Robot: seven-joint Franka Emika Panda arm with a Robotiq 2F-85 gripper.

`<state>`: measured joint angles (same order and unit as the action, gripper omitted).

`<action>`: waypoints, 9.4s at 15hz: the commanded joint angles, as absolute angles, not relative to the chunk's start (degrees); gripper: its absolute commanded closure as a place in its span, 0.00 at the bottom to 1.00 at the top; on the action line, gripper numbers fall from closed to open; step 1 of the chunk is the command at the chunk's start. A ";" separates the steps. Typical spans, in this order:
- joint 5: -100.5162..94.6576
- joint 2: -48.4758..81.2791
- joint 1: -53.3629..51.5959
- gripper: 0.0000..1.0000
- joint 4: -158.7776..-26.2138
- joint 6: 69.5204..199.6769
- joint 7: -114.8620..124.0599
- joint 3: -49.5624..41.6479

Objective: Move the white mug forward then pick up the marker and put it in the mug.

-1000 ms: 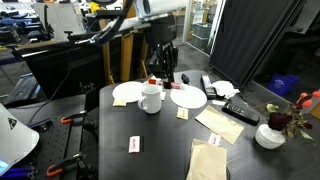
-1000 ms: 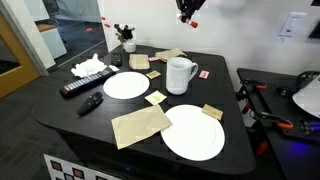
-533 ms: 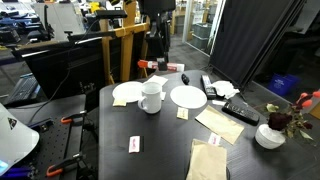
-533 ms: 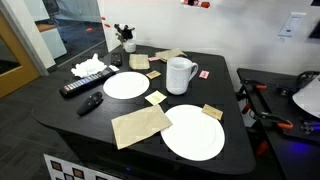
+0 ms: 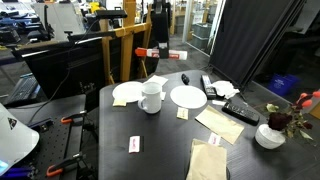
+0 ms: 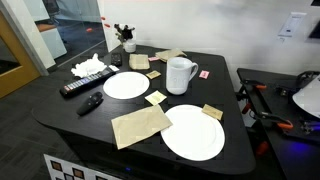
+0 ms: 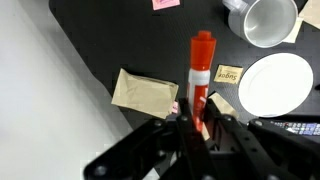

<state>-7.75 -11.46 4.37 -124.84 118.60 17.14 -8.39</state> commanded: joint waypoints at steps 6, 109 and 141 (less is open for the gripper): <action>-7.42 -11.33 5.85 0.81 -124.71 118.44 16.85 -7.00; 66.75 26.16 14.24 0.26 -121.77 89.38 -148.58 -10.47; 62.96 -4.32 13.37 0.00 -129.82 91.15 -132.54 -12.48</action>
<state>63.02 -4.37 13.74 -129.91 91.22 -132.57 -12.07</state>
